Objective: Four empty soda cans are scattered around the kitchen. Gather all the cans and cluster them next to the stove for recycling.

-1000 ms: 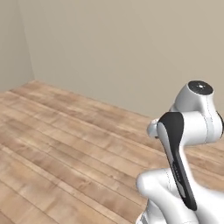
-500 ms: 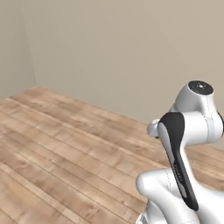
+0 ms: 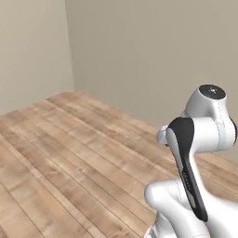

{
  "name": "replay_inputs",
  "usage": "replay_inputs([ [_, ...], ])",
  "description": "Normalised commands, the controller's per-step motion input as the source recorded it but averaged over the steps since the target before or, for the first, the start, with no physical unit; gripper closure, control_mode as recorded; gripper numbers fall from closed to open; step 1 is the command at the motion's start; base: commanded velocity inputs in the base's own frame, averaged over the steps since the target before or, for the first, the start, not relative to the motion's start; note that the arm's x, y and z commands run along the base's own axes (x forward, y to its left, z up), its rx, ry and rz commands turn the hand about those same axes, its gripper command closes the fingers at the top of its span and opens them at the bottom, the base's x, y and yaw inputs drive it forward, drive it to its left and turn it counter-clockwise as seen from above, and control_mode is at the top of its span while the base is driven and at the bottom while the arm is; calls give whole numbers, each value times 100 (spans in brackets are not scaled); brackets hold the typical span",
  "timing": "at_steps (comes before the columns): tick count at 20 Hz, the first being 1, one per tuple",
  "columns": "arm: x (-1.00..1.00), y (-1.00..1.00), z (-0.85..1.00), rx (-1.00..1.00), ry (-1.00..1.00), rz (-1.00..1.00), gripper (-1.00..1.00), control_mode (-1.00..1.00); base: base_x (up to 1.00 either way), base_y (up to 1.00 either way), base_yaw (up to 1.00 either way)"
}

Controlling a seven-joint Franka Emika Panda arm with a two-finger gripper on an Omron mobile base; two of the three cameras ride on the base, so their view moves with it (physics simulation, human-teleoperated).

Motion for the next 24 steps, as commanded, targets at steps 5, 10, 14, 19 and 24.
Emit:
replay_inputs([
  [5, 0, 0, 0, 0, 0, 0, -100, 100, -1, 0, 50],
  [10, 0, 0, 0, 0, 0, 0, -100, 100, -4, 0, 50],
  [14, 0, 0, 0, 0, 0, 0, -100, 100, -3, 0, 50],
  [19, 0, 0, 0, 0, 0, 0, -100, 100, 23, -9, 42],
  [24, 0, 0, 0, 0, 0, 0, -100, 100, 99, -5, 1],
])
